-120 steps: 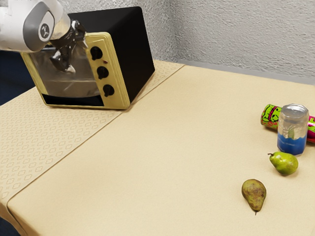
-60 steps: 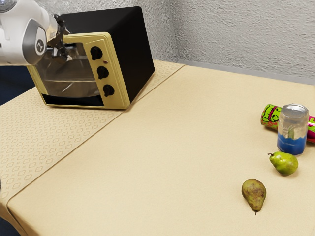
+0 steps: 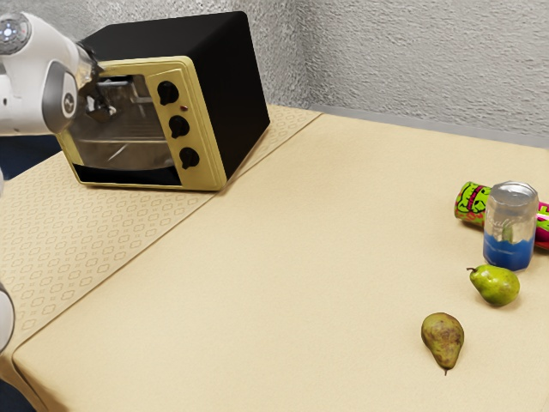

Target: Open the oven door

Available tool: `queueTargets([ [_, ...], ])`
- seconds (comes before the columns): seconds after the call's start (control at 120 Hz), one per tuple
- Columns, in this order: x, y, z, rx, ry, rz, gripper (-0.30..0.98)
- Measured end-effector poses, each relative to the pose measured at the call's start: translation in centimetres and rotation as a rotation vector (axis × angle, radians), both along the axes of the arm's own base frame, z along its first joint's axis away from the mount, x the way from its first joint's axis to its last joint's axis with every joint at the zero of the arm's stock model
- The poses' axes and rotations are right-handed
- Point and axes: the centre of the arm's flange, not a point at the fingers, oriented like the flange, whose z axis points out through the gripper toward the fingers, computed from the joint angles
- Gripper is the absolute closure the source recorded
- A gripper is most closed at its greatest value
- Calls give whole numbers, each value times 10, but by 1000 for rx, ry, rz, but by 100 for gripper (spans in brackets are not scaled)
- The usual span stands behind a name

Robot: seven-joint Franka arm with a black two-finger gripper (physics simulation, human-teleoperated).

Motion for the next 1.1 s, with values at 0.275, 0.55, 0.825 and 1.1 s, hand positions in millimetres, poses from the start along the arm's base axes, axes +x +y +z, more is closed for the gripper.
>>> queueTargets([
  [0.275, -7, 17, -3, -15, -36, 34, 0],
  [0.55, 17, -7, -14, -12, -87, -41, 0],
  [0.825, 5, 25, -29, -1, -79, -7, 0],
  [1.1, 6, 31, -24, 19, -96, -7, 0],
])
